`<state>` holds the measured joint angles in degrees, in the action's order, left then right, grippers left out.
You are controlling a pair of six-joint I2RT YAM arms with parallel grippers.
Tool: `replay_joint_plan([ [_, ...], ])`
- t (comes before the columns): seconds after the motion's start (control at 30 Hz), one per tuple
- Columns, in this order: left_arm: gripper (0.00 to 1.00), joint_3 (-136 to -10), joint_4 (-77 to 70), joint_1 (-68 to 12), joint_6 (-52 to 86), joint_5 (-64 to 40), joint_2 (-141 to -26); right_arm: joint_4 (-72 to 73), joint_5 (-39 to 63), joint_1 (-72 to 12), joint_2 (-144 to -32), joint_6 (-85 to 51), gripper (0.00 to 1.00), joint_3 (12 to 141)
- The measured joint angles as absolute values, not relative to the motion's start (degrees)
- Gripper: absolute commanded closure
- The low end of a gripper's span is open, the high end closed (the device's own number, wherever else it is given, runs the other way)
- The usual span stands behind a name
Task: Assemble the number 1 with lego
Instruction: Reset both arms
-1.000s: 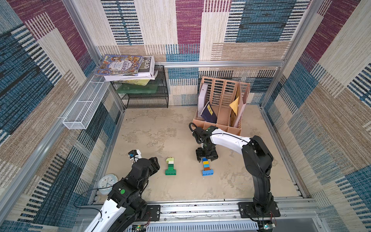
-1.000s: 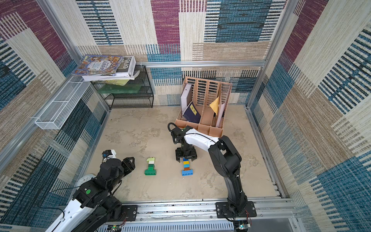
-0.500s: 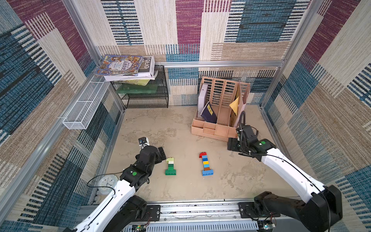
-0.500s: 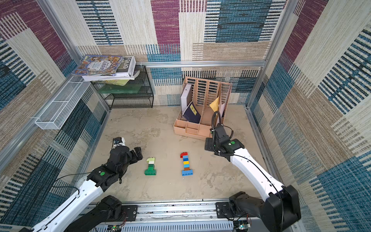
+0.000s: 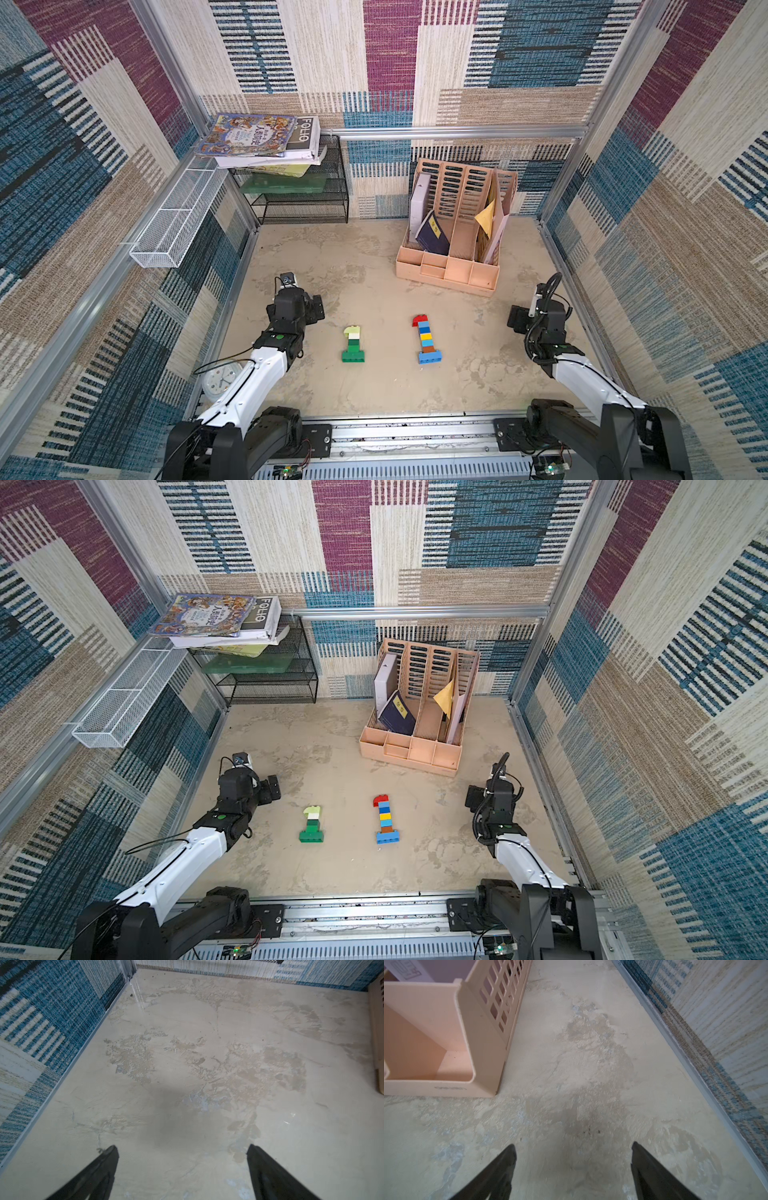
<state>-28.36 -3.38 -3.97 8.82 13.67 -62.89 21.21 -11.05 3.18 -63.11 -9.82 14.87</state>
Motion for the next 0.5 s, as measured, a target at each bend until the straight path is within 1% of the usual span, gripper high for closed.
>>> replay_joint_plan([
  [0.2,0.01,-23.6,-17.8,-1.8,2.4,6.7,-68.8,39.0,-5.7,3.2,-70.3,-5.9,0.13,14.1],
  [0.4,0.01,-22.0,-31.9,0.0,-0.9,0.6,-77.2,49.1,-0.5,3.3,-78.0,-3.0,0.14,17.0],
  [0.5,0.01,-23.0,-36.4,1.0,-1.9,-2.9,-82.3,53.0,1.9,3.0,-81.8,-1.8,0.13,16.9],
])
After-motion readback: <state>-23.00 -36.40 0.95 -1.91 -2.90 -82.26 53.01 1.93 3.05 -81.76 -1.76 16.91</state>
